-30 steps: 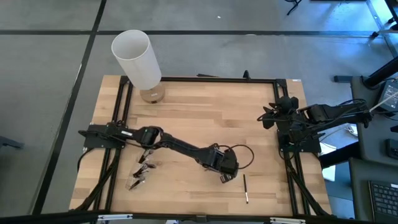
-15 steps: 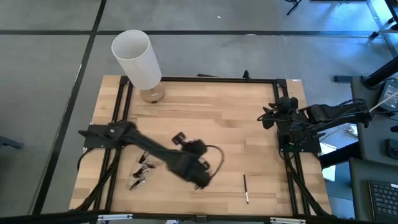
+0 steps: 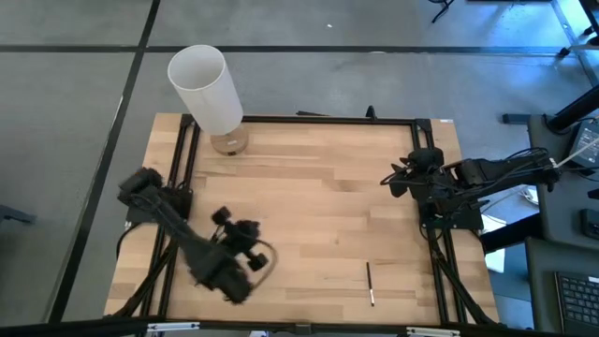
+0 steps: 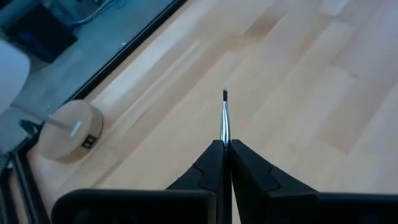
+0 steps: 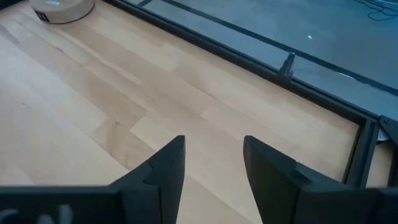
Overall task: Put items in baskets/containers
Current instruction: Put the black eyeshadow brush into the transparent organizer
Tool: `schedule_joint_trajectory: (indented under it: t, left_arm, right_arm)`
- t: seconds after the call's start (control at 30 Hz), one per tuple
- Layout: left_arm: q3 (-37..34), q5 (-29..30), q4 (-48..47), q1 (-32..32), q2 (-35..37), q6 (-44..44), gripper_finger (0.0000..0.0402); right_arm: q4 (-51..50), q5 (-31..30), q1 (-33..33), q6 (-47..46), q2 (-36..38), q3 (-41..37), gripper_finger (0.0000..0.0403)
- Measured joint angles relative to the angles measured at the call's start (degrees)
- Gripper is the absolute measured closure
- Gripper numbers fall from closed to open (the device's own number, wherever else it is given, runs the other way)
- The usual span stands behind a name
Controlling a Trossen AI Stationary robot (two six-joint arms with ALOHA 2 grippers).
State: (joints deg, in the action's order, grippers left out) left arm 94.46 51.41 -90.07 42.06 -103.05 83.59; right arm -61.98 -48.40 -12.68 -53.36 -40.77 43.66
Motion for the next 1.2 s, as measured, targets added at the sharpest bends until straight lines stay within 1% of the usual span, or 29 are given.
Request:
schedule_joint_trajectory:
  t: [0.17, 0.23, 0.33, 0.5, 0.63, 0.87, 0.97, 1.2]
  left_arm:
    - [-10.5, -0.19, 0.2, 7.62, 5.32, 11.52, 0.0381]
    - [-13.27, 0.11, -0.04, 11.35, 7.05, 15.95, 0.0381]
    - [-16.71, 0.4, 0.34, 16.74, 7.24, 22.86, 0.0381]
    - [-20.18, 6.27, 0.56, 24.46, 6.34, 32.27, 0.0382]
    - [-22.86, 9.87, 5.74, 27.78, 6.13, 32.52, 0.0382]
    - [-27.63, 16.1, 13.45, 30.11, 6.08, 29.25, 0.0382]
    - [-29.32, 16.07, 15.63, 30.97, 6.08, 27.74, 0.0382]
    - [-32.65, 16.21, 18.21, 34.2, 6.04, 28.13, 0.0382]
  right_arm:
    - [0.02, 0.0, 0.02, 0.08, 0.0, 0.0, 0.024]
    - [0.02, 0.0, 0.02, 0.06, 0.0, 0.0, 0.024]
    - [0.02, 0.0, 0.02, 0.07, 0.0, 0.0, 0.024]
    - [0.04, 0.02, 0.02, -0.07, 0.0, 0.0, 0.024]
    - [0.78, 0.0, 0.02, -0.06, 0.0, 0.0, 0.024]
    - [1.07, 0.0, 0.02, -0.05, 0.0, 0.0, 0.024]
    - [1.26, 0.01, 0.03, -0.07, 0.0, 0.0, 0.024]
    - [2.34, 0.56, 0.04, -0.19, 0.0, 0.0, 0.024]
